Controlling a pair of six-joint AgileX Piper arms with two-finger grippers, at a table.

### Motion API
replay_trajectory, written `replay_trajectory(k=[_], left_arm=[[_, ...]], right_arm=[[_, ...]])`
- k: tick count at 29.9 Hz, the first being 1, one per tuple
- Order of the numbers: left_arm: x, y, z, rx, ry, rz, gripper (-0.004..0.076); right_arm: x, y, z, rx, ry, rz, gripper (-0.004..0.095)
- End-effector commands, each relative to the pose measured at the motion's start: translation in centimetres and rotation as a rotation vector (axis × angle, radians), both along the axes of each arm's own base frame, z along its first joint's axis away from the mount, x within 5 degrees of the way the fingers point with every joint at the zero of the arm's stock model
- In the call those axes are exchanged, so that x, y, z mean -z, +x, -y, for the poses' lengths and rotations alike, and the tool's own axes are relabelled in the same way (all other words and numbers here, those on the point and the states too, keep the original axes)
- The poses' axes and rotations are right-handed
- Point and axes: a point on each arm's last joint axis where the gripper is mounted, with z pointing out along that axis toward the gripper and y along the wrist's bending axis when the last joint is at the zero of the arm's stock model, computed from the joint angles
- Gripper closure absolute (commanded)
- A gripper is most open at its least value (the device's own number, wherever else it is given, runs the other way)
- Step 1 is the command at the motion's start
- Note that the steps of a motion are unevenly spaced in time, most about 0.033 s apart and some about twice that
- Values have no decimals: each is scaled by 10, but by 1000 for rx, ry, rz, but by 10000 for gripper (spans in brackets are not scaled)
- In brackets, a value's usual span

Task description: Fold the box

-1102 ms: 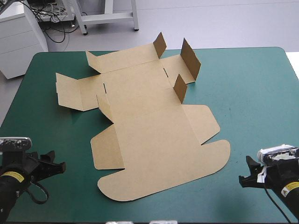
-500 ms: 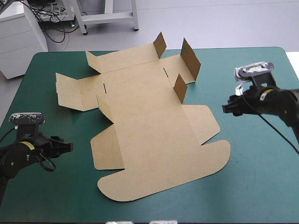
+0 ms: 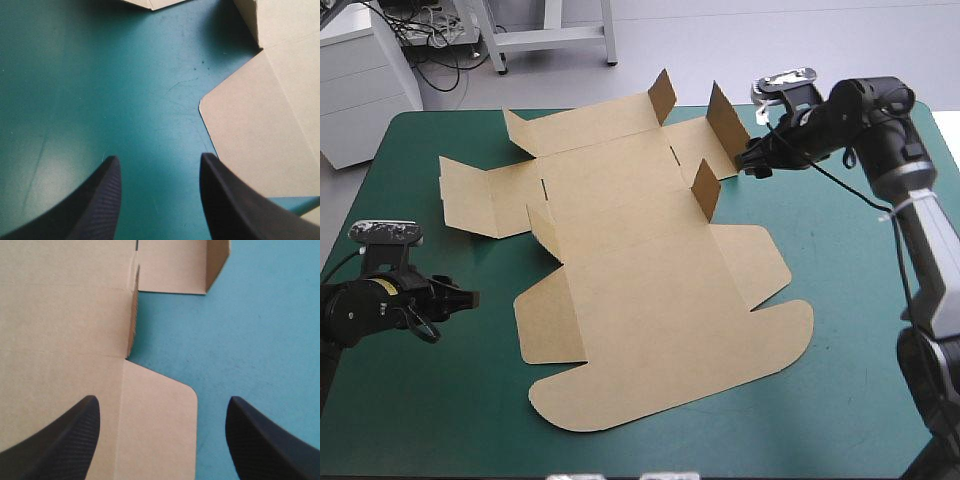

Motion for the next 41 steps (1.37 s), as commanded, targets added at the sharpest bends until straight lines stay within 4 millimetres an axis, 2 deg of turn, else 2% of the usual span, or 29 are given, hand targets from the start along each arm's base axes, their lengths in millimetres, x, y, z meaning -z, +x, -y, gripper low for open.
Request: replay_trajectory(k=[1, 7, 11, 17, 30, 37, 41], left_arm=[[-13, 0, 1, 3, -7, 68, 379], [-14, -1, 1, 17, -2, 66, 379], [-14, -2, 1, 18, -1, 66, 380], [-14, -2, 1, 20, 1, 60, 379], [-13, -3, 1, 25, 4, 53, 380], [-12, -4, 1, 27, 5, 33, 380], [-13, -7, 1, 39, 14, 38, 380]], right_arm=[[-13, 17, -14, -15, 61, 25, 250], [1, 47, -28, -27, 136, -4, 250], [10, 55, -36, -38, 130, -13, 250], [37, 68, -53, -56, 80, -43, 250], [79, 97, -64, -50, 110, -56, 257], [99, 102, -73, -69, 120, -98, 349], [103, 103, -76, -73, 88, -96, 500]])
